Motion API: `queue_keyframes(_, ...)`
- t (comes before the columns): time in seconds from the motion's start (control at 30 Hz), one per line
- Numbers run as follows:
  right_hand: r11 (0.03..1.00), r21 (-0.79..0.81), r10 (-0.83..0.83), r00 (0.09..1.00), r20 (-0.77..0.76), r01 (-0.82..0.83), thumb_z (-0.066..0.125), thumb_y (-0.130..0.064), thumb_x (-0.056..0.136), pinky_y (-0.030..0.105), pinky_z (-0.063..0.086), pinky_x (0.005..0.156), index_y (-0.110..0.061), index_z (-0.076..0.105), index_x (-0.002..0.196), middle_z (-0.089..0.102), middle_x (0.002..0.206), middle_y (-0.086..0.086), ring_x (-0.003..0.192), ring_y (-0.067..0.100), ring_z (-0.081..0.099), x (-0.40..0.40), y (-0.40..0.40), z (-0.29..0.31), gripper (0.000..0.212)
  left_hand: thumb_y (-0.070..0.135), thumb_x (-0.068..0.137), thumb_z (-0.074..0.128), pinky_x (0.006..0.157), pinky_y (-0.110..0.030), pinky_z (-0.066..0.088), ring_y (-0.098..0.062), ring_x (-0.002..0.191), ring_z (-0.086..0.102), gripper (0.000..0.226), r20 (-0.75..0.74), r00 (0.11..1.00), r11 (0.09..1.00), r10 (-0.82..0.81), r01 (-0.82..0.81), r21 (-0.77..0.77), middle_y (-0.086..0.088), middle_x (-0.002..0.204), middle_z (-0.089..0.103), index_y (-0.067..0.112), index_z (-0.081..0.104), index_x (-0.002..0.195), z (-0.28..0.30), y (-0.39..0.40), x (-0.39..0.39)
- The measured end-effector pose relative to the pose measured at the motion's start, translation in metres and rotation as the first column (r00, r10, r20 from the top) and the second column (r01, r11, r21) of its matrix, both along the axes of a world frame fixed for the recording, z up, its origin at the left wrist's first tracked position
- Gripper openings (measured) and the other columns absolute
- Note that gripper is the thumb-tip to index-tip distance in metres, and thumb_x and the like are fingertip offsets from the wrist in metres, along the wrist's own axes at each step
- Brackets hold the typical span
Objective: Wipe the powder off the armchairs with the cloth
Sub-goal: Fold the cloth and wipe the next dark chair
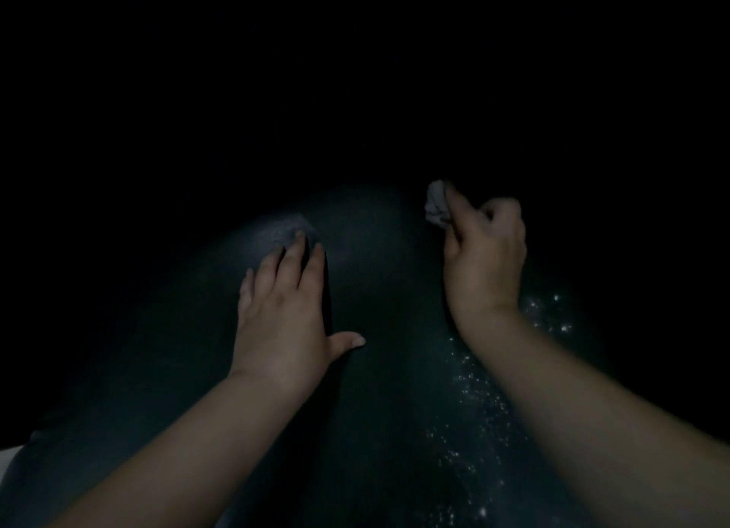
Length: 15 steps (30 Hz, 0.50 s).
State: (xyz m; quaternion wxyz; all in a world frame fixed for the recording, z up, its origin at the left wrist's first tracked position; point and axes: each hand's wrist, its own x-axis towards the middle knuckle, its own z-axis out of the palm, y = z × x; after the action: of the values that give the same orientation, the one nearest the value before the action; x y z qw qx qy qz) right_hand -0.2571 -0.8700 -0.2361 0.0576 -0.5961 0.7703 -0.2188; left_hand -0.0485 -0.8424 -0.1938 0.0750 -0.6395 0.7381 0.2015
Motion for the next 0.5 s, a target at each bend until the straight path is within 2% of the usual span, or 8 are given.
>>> queue_keyframes(0.03,1.0,0.006,-0.007,1.0,0.005,0.007,0.055,-0.016,0.09,0.035,0.04,0.076,-0.027,0.055,0.131,0.045,0.105,0.005,0.091,0.021,0.043,0.001,0.022,-0.006,0.043,0.073,0.069,0.061,0.119,-0.042,0.002,-0.021,0.146,-0.007,0.116,0.002,1.0,1.0,0.005,-0.005,0.001,0.002,0.16,-0.011,0.023,-0.001,0.153,0.001,0.0,-0.001)
queue_keyframes(0.1,0.999,0.032,0.009,0.996,0.092,-0.012,0.054,-0.031,0.094,0.036,0.042,0.075,-0.028,0.058,0.116,0.043,0.099,-0.006,0.087,0.016,0.043,0.019,0.05,-0.006,0.023,0.071,0.069,0.063,0.119,-0.041,0.002,-0.02,0.146,-0.008,0.117,0.01,1.0,1.0,0.008,-0.008,0.006,0.003,0.16,-0.013,0.022,-0.002,0.153,0.001,-0.001,-0.002)
queue_keyframes(0.13,0.998,0.034,0.048,0.993,0.112,-0.053,0.059,-0.029,0.091,0.038,0.045,0.074,-0.028,0.058,0.114,0.045,0.099,-0.005,0.089,0.019,0.046,0.027,0.055,-0.005,0.023,0.07,0.069,0.063,0.118,-0.04,0.002,-0.02,0.146,-0.008,0.117,0.016,1.0,1.0,0.006,-0.006,0.01,0.003,0.16,-0.013,0.022,-0.002,0.153,0.001,-0.002,-0.004)
queue_keyframes(0.2,0.953,0.042,0.298,0.954,0.043,-0.299,0.067,-0.011,0.081,0.039,0.047,0.074,-0.027,0.058,0.126,0.05,0.104,0.009,0.091,0.03,0.051,0.036,0.033,-0.005,0.049,0.07,0.069,0.064,0.118,-0.04,0.002,-0.02,0.146,-0.007,0.117,0.031,0.999,1.0,0.011,-0.011,0.012,0.004,0.16,-0.013,0.022,-0.002,0.153,0.0,-0.003,-0.006)
queue_keyframes(0.27,0.938,0.029,0.343,0.938,0.052,-0.345,0.059,-0.013,0.086,0.043,0.044,0.08,-0.027,0.058,0.128,0.053,0.11,0.016,0.097,0.035,0.05,0.025,-0.006,-0.001,0.044,0.07,0.068,0.064,0.119,-0.04,0.003,-0.019,0.147,-0.006,0.117,0.044,0.999,1.0,0.013,-0.014,0.01,0.004,0.16,-0.012,0.022,-0.001,0.153,-0.001,-0.003,-0.008)
queue_keyframes(0.33,0.975,0.08,0.201,0.977,0.069,-0.206,0.047,-0.021,0.094,0.042,0.038,0.087,-0.032,0.056,0.13,0.052,0.117,0.015,0.105,0.034,0.047,0.002,-0.034,-0.001,0.039,0.07,0.067,0.065,0.12,-0.04,0.006,-0.02,0.147,-0.003,0.117,0.053,0.999,1.0,0.011,-0.011,0.0,0.004,0.16,-0.009,0.022,0.002,0.153,-0.003,-0.003,-0.008)
queue_keyframes(0.43,0.996,0.038,-0.087,0.996,0.024,0.086,0.045,-0.018,0.093,0.043,0.037,0.088,-0.032,0.054,0.131,0.049,0.12,0.017,0.108,0.034,0.044,-0.024,-0.006,-0.005,0.041,0.068,0.065,0.068,0.12,-0.042,0.011,-0.021,0.147,0.0,0.118,0.071,0.997,1.0,0.002,-0.002,0.002,0.001,0.161,-0.005,0.019,0.006,0.153,-0.004,-0.004,-0.009)
queue_keyframes(0.5,0.997,0.059,-0.061,0.996,0.067,0.057,0.047,-0.023,0.093,0.043,0.04,0.085,-0.034,0.059,0.121,0.05,0.112,0.014,0.101,0.033,0.046,-0.014,0.038,-0.008,0.032,0.067,0.064,0.07,0.119,-0.042,0.013,-0.022,0.147,0.002,0.119,0.085,0.996,1.0,0.011,-0.012,0.005,0.0,0.161,-0.003,0.018,0.008,0.153,-0.004,-0.005,-0.012)
